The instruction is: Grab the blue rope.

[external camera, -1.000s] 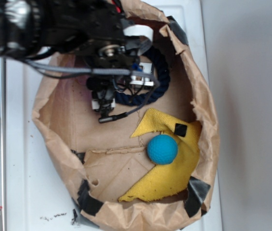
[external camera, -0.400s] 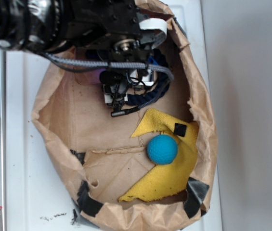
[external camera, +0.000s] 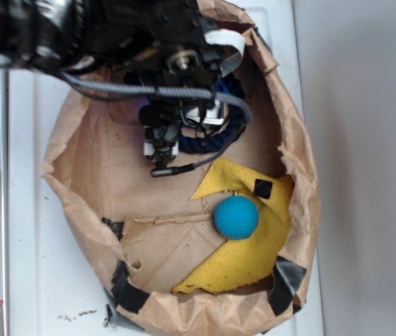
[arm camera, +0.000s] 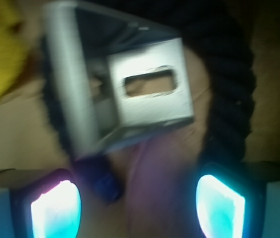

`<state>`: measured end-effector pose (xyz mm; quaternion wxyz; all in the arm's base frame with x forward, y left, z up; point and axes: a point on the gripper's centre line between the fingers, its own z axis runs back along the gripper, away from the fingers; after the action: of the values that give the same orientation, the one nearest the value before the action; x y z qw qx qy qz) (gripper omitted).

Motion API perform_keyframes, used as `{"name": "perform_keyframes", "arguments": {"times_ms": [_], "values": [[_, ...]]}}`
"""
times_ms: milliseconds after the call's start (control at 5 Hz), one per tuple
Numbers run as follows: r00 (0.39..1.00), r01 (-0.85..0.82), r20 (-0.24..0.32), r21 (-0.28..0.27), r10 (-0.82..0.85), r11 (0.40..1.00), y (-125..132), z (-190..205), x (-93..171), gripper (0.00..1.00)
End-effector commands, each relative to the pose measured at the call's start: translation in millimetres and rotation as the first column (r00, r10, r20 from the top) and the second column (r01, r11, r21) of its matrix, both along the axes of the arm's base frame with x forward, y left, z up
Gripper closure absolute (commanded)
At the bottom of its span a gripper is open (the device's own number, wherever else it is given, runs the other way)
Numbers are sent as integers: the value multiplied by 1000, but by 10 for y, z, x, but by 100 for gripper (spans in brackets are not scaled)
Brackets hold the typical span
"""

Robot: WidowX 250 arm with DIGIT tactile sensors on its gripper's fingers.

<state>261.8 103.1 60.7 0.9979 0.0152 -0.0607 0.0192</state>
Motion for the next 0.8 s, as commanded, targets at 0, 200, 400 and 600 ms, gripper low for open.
{"name": "perform_keyframes", "arguments": {"times_ms": [0,200,400,600], "values": [[998,-25,66,8,24,1000,204,441,-49,0],[992,-103,88,120,93,987,355,284,66,0],[985,-149,110,176,131,973,405,199,165,0],[980,-168,145,209,139,963,395,146,239,0]]}}
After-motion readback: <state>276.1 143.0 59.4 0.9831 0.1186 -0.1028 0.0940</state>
